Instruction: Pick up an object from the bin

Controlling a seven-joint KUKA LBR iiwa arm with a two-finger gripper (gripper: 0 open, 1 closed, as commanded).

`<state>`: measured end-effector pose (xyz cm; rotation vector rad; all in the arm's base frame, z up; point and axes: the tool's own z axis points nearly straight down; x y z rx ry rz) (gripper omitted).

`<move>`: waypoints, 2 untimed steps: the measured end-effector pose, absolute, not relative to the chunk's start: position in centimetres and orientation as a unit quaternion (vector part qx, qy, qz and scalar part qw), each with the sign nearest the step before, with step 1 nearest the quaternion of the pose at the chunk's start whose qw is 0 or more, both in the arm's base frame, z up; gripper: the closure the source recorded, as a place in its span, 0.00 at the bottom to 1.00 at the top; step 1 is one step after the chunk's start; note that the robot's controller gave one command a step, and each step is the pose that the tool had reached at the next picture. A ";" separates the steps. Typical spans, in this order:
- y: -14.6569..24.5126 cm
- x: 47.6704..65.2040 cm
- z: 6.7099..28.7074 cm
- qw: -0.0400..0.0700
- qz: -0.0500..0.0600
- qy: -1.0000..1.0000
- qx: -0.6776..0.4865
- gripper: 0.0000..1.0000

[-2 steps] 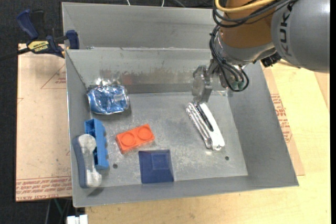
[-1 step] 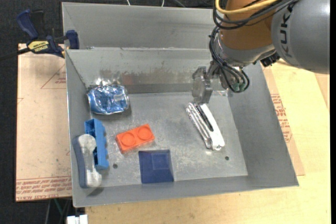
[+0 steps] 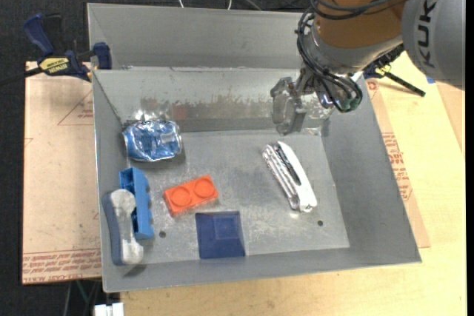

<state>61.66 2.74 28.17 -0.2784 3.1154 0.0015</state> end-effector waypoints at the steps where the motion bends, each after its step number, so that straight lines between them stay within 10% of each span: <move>1: 3.9 60.3 16.7 0.001 0.001 0.998 -0.066 1.00; 2: 4.5 61.2 19.8 0.009 -0.001 0.987 -0.162 1.00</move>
Offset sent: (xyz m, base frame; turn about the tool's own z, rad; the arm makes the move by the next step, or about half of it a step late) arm -0.0010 0.0193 -0.0571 -0.2201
